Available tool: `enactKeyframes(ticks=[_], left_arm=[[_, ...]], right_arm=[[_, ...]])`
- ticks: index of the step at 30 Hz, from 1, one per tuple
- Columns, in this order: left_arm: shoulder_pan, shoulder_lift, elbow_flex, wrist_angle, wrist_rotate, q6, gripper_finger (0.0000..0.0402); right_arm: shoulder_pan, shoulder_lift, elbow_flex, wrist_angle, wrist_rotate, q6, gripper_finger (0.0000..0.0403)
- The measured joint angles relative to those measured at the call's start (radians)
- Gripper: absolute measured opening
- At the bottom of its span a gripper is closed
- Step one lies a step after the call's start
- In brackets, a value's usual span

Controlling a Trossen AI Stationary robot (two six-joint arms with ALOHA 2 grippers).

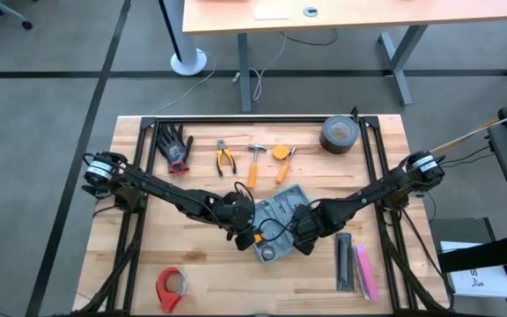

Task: Prefit tool cases
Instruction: Remove the left screwdriver bits from the gray tool box

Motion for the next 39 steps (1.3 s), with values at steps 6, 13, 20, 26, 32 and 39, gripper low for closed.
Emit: enactKeyframes(ticks=[6, 13, 20, 26, 32, 39], left_arm=[[0.004, 0.000, 0.039, -0.064, -0.027, 0.109, 0.0172], [0.000, 0.000, 0.040, -0.069, -0.028, 0.239, 0.0177], [0.000, -0.012, 0.028, -0.075, -0.073, 0.305, 0.0163], [0.004, -0.012, 0.004, -0.063, -0.098, 0.316, 0.0160], [0.004, -0.012, -0.024, -0.061, -0.105, 0.290, 0.0168], [0.004, -0.012, -0.029, -0.055, -0.105, 0.275, 0.0174]], right_arm=[[0.000, 0.000, 0.000, -0.005, 0.000, 0.085, 0.0172], [0.000, 0.000, 0.000, -0.017, -0.032, 0.170, 0.0177], [-0.002, 0.000, 0.000, -0.034, -0.053, 0.193, 0.0179], [-0.015, 0.000, 0.000, -0.057, -0.060, 0.178, 0.0178], [-0.023, 0.015, -0.001, -0.045, -0.062, 0.167, 0.0177], [-0.039, 0.119, -0.046, 0.084, -0.082, 0.121, 0.0175]])
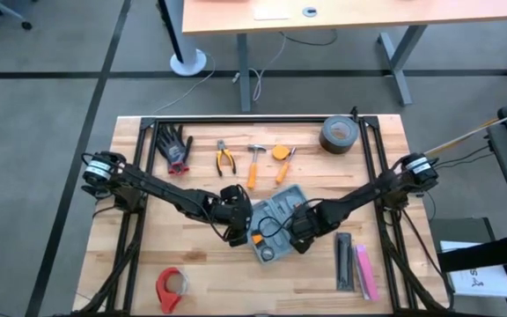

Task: Prefit tool cases
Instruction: Remove the left screwdriver bits from the gray tool box

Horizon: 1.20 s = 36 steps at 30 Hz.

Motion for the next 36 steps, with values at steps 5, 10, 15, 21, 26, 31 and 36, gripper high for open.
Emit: enactKeyframes(ticks=[5, 10, 15, 21, 26, 31, 36], left_arm=[[-0.003, 0.000, 0.000, -0.005, 0.001, -0.004, 0.0168], [-0.006, 0.000, 0.000, -0.006, 0.002, -0.006, 0.0161], [-0.008, 0.000, 0.000, -0.006, 0.003, -0.011, 0.0157], [-0.009, -0.002, 0.000, -0.006, 0.004, -0.011, 0.0164], [-0.009, -0.002, 0.000, -0.006, 0.011, -0.022, 0.0171], [-0.011, -0.002, 0.000, 0.010, 0.042, -0.038, 0.0170], [-0.018, -0.002, 0.000, 0.017, 0.068, -0.080, 0.0164]], right_arm=[[-0.014, 0.029, -0.001, 0.001, -0.011, -0.020, 0.0162], [-0.015, -0.003, 0.012, -0.039, 0.091, -0.043, 0.0123], [-0.026, -0.011, 0.012, -0.065, 0.127, -0.068, 0.0056], [-0.027, -0.013, 0.039, -0.084, 0.121, -0.094, 0.0021], [-0.027, -0.009, 0.110, -0.137, 0.103, -0.139, 0.0026], [-0.027, -0.012, 0.195, -0.237, 0.118, -0.182, 0.0021], [-0.027, -0.023, 0.256, -0.338, 0.161, -0.208, 0.0026]])
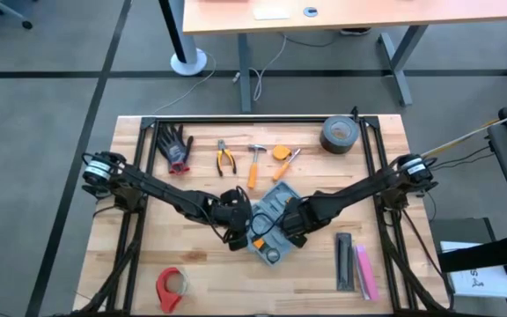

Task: Prefit tool cases
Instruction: Remove the left screwdriver bits from the gray tool box

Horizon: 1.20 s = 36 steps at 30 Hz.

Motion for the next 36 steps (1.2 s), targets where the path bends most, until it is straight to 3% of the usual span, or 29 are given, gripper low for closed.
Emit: enactKeyframes(ticks=[10, 22, 36], left_arm=[[-0.012, 0.081, 0.000, 0.139, 0.048, -0.070, 0.0169], [-0.003, 0.100, 0.000, 0.140, 0.040, -0.127, 0.0167], [-0.003, 0.109, 0.000, 0.141, 0.038, -0.157, 0.0171]], right_arm=[[-0.051, -0.112, 0.011, -0.207, 0.180, -0.031, 0.0027], [-0.290, -0.177, -0.042, -0.194, 0.184, -0.320, 0.0029], [-0.585, -0.177, -0.214, 0.145, 0.096, -0.602, 0.0030]])
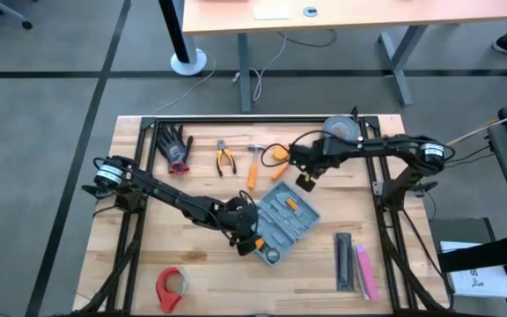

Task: Prefit tool cases
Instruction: Remove the left screwdriver bits from the gray tool box

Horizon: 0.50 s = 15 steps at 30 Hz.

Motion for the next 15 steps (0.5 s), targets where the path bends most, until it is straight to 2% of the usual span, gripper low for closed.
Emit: enactKeyframes(ticks=[10, 15], left_arm=[[0.000, 0.000, 0.000, 0.004, -0.018, 0.000, 0.0175], [0.000, 0.000, 0.000, -0.006, -0.018, 0.000, 0.0174]], right_arm=[[-0.101, 0.086, -0.070, 0.130, -0.003, -0.052, 0.0045], [-0.095, 0.106, -0.059, 0.144, -0.011, -0.081, 0.0077]])
